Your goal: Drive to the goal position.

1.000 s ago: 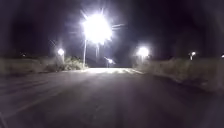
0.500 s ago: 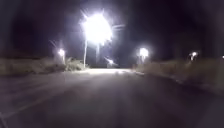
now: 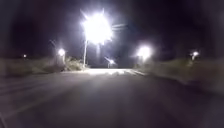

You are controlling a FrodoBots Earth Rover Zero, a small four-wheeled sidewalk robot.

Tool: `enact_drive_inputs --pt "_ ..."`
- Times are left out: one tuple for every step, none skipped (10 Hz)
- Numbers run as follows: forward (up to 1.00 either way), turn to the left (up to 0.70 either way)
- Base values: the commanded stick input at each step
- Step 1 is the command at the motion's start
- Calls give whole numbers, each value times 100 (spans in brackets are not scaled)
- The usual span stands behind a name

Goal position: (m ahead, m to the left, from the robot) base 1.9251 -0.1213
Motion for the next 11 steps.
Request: enact_drive_inputs --pt "70 0" --pt "70 0" --pt "70 0" --pt "70 0" --pt "70 0" --pt "70 0" --pt "70 0" --pt "70 0" --pt "70 0" --pt "70 0" --pt "70 0"
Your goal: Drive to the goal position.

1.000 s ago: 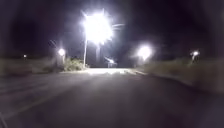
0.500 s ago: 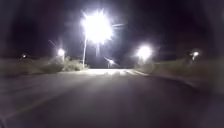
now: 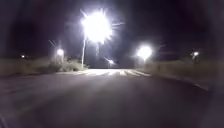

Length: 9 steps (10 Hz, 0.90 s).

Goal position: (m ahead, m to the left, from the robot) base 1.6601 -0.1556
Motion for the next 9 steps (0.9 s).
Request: enact_drive_inputs --pt "70 0" --pt "70 0" --pt "70 0" --pt "70 0" --pt "70 0" --pt "70 0" --pt "70 0" --pt "70 0" --pt "70 0"
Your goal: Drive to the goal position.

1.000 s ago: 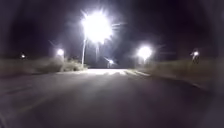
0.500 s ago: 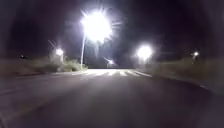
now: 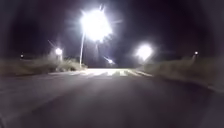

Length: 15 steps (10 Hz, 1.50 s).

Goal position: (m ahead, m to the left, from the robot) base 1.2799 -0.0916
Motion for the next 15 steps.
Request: enact_drive_inputs --pt "70 0" --pt "70 0" --pt "70 0" --pt "70 0" --pt "70 0" --pt "70 0" --pt "70 0" --pt "70 0" --pt "70 0" --pt "70 0" --pt "70 0" --pt "70 0" --pt "70 0" --pt "70 0" --pt "70 0"
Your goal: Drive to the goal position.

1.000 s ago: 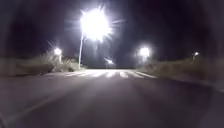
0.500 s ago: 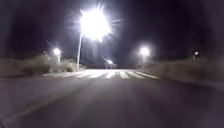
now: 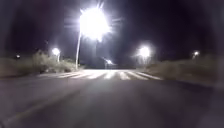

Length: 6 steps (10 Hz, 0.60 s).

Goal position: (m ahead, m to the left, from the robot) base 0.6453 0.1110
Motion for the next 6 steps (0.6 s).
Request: enact_drive_inputs --pt "70 0" --pt "70 0" --pt "70 0" --pt "70 0" --pt "70 0" --pt "70 0"
